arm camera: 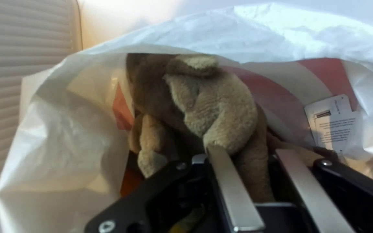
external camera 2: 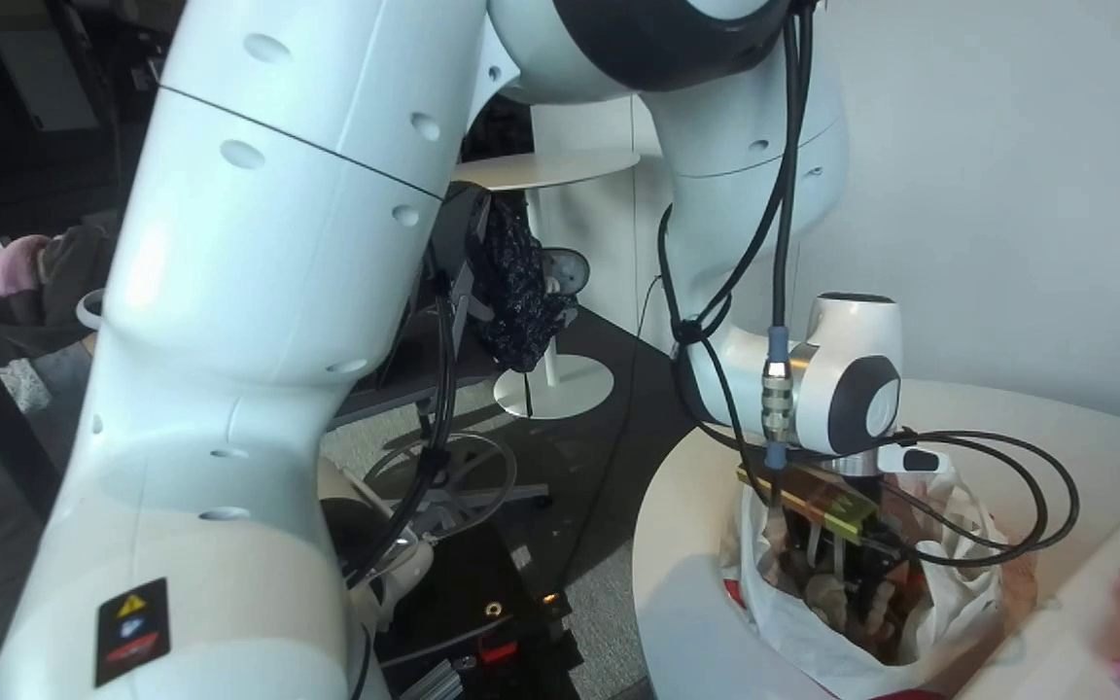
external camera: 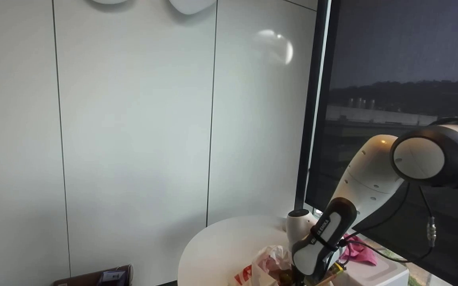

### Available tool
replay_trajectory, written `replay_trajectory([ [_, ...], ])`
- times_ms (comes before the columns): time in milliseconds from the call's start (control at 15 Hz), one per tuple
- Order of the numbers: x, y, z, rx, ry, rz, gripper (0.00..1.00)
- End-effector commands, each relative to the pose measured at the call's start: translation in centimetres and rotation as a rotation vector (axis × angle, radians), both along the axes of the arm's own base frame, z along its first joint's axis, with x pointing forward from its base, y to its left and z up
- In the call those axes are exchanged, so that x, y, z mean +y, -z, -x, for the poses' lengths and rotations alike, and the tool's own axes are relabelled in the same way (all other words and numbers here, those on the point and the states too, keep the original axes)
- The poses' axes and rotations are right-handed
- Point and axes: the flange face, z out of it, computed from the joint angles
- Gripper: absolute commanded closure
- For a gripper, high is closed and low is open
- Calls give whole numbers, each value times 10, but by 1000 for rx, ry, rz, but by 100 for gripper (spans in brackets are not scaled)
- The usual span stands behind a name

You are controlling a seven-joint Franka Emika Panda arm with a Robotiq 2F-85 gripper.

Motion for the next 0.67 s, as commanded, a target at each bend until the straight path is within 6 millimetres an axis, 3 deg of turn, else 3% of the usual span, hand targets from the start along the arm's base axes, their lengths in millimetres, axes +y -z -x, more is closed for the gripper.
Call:
replay_trajectory([
  [0,-9,-66,9,-54,46,-67,93],
  [400,-38,-195,8,-266,194,-292,91],
  [600,-74,-262,12,-421,281,-342,91],
])
